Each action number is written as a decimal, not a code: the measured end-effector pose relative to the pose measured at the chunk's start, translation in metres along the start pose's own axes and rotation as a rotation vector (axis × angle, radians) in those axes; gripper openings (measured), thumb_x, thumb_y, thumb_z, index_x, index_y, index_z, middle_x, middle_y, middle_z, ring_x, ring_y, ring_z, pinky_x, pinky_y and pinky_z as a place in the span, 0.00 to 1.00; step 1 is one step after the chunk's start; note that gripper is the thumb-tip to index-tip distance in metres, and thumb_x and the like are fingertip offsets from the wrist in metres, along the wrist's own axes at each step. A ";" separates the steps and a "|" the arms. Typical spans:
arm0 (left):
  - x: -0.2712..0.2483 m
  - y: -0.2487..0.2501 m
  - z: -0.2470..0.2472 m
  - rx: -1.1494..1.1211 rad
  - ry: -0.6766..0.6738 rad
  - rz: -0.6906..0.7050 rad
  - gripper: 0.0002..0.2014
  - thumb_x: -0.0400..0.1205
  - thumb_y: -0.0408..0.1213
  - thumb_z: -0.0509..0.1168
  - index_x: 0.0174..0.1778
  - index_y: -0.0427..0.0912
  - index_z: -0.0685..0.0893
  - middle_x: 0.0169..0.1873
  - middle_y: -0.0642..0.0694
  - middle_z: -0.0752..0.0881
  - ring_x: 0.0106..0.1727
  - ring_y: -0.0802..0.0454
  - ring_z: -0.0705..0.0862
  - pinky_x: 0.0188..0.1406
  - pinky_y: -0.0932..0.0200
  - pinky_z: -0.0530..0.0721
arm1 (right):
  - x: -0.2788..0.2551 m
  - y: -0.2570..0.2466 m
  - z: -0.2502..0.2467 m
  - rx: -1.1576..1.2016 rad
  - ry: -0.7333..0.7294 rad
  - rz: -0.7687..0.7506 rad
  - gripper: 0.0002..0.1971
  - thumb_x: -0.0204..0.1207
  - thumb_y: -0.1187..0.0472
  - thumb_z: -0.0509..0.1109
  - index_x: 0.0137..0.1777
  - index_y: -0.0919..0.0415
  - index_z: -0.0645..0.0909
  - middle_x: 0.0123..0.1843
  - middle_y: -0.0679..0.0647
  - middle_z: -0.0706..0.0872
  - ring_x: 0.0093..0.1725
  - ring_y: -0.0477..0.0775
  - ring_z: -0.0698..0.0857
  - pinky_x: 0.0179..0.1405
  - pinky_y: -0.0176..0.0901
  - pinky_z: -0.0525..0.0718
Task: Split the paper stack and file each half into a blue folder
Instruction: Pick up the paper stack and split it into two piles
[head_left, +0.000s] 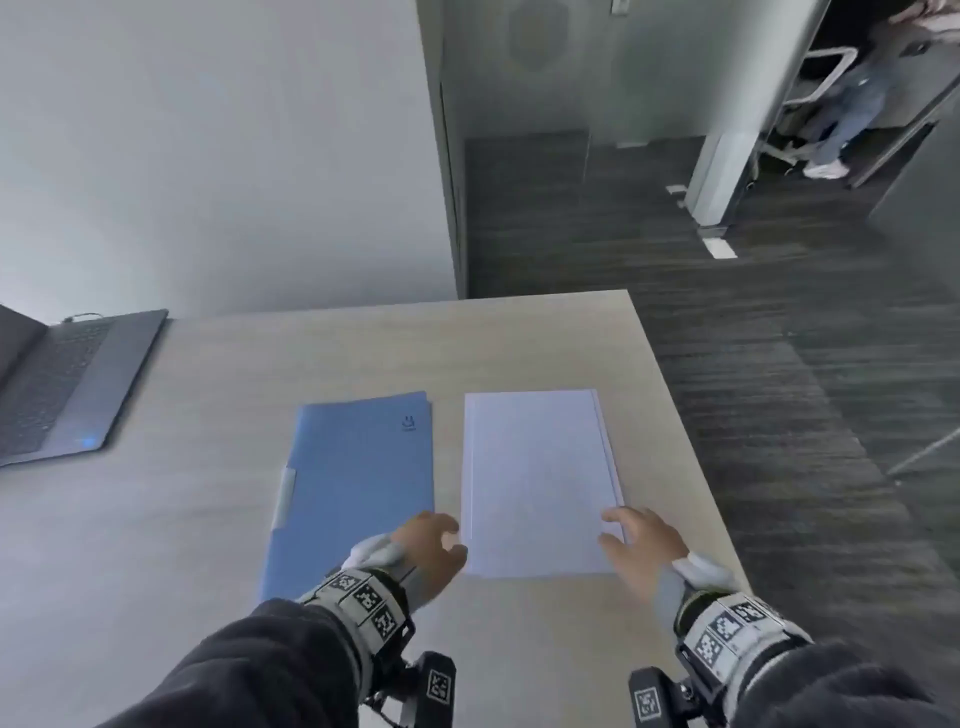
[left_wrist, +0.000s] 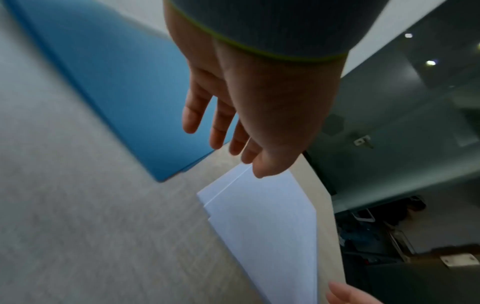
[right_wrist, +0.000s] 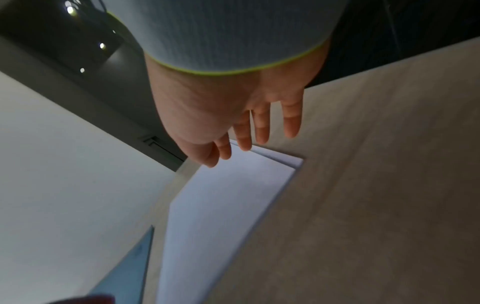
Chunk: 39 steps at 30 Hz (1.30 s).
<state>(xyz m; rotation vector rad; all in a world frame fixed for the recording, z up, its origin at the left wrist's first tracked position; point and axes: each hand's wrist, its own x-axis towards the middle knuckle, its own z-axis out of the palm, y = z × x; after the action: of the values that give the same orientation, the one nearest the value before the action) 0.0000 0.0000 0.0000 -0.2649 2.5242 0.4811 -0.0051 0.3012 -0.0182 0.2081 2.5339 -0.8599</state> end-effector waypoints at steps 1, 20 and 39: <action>0.004 0.000 0.006 -0.036 -0.024 0.037 0.28 0.69 0.64 0.51 0.68 0.71 0.71 0.68 0.67 0.76 0.62 0.55 0.84 0.64 0.48 0.81 | -0.002 0.006 0.005 -0.026 0.010 -0.009 0.22 0.78 0.48 0.61 0.72 0.47 0.73 0.76 0.48 0.74 0.71 0.52 0.77 0.67 0.43 0.74; 0.006 0.035 0.067 0.312 -0.026 0.347 0.38 0.79 0.49 0.55 0.84 0.59 0.42 0.85 0.52 0.33 0.85 0.50 0.33 0.85 0.44 0.43 | -0.009 0.034 0.020 0.687 0.293 0.292 0.17 0.75 0.60 0.67 0.63 0.46 0.76 0.53 0.46 0.84 0.51 0.48 0.84 0.50 0.45 0.79; 0.043 0.037 0.039 -0.473 0.056 0.015 0.30 0.80 0.40 0.62 0.80 0.52 0.64 0.75 0.51 0.74 0.65 0.47 0.79 0.67 0.47 0.79 | -0.005 0.038 0.030 0.999 0.071 0.326 0.08 0.77 0.71 0.68 0.51 0.64 0.87 0.46 0.62 0.93 0.42 0.62 0.89 0.41 0.51 0.88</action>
<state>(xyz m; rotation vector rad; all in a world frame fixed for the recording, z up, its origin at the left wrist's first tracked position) -0.0271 0.0454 -0.0437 -0.4382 2.4352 1.0899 0.0208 0.3134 -0.0574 0.9251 1.8168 -1.8966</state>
